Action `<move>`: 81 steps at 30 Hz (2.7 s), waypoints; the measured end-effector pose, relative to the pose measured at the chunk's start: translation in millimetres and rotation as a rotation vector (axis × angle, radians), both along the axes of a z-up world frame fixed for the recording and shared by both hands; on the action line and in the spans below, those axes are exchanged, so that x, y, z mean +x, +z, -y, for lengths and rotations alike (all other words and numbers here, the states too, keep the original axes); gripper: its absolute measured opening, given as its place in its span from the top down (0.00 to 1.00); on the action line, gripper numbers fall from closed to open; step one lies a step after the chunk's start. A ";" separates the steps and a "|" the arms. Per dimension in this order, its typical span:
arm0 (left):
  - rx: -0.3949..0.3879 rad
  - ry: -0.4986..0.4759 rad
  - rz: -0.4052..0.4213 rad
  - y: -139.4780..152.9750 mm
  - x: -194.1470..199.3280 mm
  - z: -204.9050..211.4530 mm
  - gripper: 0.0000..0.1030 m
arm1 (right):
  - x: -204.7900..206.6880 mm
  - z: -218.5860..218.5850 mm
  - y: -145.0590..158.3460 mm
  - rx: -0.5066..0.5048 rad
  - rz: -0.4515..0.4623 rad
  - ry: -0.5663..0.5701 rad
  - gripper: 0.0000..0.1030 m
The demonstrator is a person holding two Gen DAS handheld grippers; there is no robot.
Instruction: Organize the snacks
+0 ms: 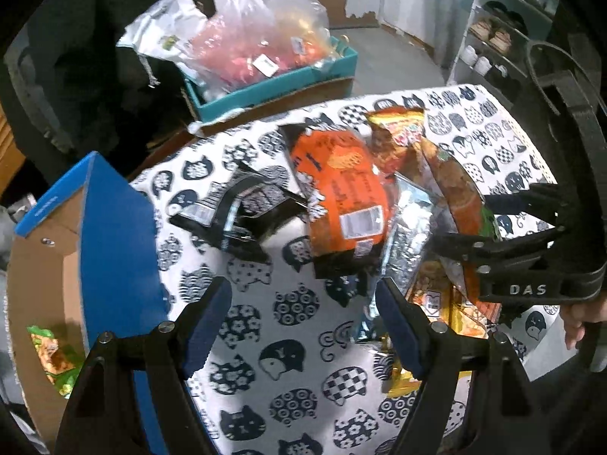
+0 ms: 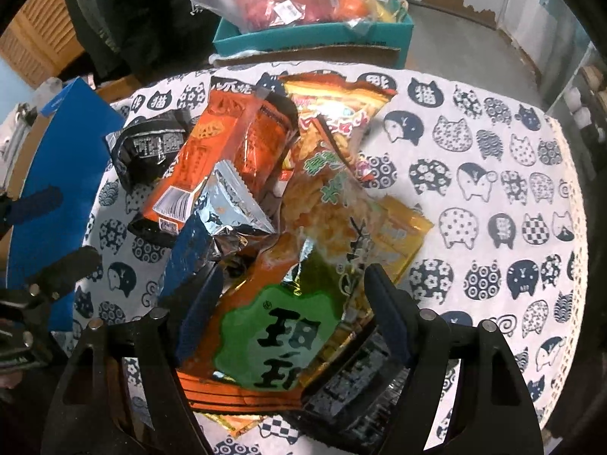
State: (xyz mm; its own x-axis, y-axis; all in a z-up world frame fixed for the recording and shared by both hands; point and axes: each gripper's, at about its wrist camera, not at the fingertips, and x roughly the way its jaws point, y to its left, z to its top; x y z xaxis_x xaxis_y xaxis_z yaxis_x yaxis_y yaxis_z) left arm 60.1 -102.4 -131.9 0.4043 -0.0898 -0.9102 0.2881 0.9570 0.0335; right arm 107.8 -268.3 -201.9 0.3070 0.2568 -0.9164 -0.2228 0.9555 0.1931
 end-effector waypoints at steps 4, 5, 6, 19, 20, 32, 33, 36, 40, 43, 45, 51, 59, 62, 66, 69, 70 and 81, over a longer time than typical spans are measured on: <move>-0.026 -0.029 -0.030 -7.9 0.4 12.2 0.23 | -1.2 -2.0 -3.4 -0.020 0.008 0.033 0.54; -0.032 -0.034 -0.036 -9.3 0.4 15.2 0.23 | -2.0 -0.5 -1.5 -0.018 0.013 0.035 0.56; -0.040 -0.040 -0.042 -10.6 0.5 18.6 0.23 | -2.6 0.4 -0.3 -0.022 0.018 0.035 0.57; -0.108 -0.077 -0.125 -36.8 6.9 52.9 0.23 | -7.5 38.4 10.4 -0.067 0.058 -0.023 0.60; -0.119 -0.080 -0.134 -39.3 8.0 54.6 0.23 | -7.2 42.5 10.6 -0.063 0.058 -0.034 0.60; -0.181 -0.082 -0.197 -64.2 16.0 56.7 0.49 | -8.9 47.9 6.9 -0.034 0.043 -0.037 0.60; -0.189 -0.073 -0.195 -63.7 16.4 55.2 0.53 | -8.8 46.9 6.8 -0.035 0.040 -0.035 0.60; -0.189 -0.068 -0.175 -59.3 17.2 52.4 0.65 | -9.7 43.5 6.2 -0.037 0.036 -0.025 0.60; -0.166 -0.066 -0.141 -51.1 15.6 50.9 0.69 | -10.5 39.3 7.2 -0.043 0.042 -0.013 0.60; -0.158 -0.069 -0.117 -41.9 12.9 48.9 0.69 | -10.5 36.1 10.8 -0.053 0.057 -0.010 0.60; -0.159 -0.070 -0.103 -35.6 10.0 46.5 0.69 | -10.7 35.2 13.8 -0.055 0.066 -0.010 0.60; -0.143 -0.071 -0.038 -12.7 1.6 42.1 0.69 | -12.6 32.3 24.2 -0.068 0.093 -0.007 0.60; -0.138 -0.049 0.035 19.7 -8.9 27.1 0.69 | -17.5 25.2 40.9 -0.084 0.135 0.008 0.60; -0.130 -0.037 0.061 30.1 -11.9 19.3 0.69 | -20.0 22.3 46.7 -0.087 0.146 0.012 0.60; -0.108 -0.015 0.114 45.9 -16.8 8.3 0.69 | -22.6 16.9 55.6 -0.087 0.164 0.017 0.60; -0.097 -0.004 0.143 54.7 -21.6 -0.7 0.69 | -25.7 10.5 64.5 -0.082 0.181 0.029 0.60; -0.094 0.001 0.153 58.5 -22.7 -4.6 0.69 | -26.4 8.2 67.3 -0.081 0.187 0.033 0.60; -0.105 0.054 0.189 81.5 -32.0 -37.3 0.69 | -30.2 -25.4 98.6 -0.058 0.243 0.091 0.60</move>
